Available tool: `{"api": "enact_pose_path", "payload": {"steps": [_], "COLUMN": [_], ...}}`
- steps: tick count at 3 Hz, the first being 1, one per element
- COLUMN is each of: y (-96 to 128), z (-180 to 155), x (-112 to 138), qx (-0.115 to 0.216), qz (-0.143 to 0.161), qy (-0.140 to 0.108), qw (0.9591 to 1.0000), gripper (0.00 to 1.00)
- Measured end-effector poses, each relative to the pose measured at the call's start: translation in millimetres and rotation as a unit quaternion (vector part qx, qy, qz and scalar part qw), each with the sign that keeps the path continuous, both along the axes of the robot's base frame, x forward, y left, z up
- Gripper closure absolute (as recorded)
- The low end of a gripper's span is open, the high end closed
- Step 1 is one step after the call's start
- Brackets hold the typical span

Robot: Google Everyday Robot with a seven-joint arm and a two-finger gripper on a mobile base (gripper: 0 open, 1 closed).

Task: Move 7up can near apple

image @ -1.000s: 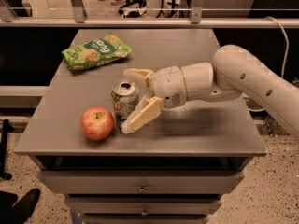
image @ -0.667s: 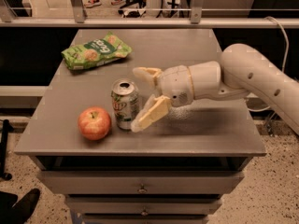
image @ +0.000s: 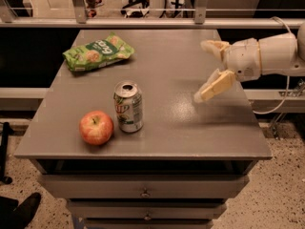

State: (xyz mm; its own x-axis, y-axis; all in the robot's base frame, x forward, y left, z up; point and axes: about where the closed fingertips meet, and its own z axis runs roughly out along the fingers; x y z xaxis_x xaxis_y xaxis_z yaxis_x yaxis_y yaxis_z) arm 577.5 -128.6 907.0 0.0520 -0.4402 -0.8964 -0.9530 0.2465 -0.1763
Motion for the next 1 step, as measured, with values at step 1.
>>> {"api": "enact_pose_path", "payload": {"steps": [1], "y": [6.0], "z": [3.4], "x": [-1.1], "qx": [0.005], "qz": [0.004], "qy": [-0.001], "qw": [1.0000], "gripper": [0.00]}}
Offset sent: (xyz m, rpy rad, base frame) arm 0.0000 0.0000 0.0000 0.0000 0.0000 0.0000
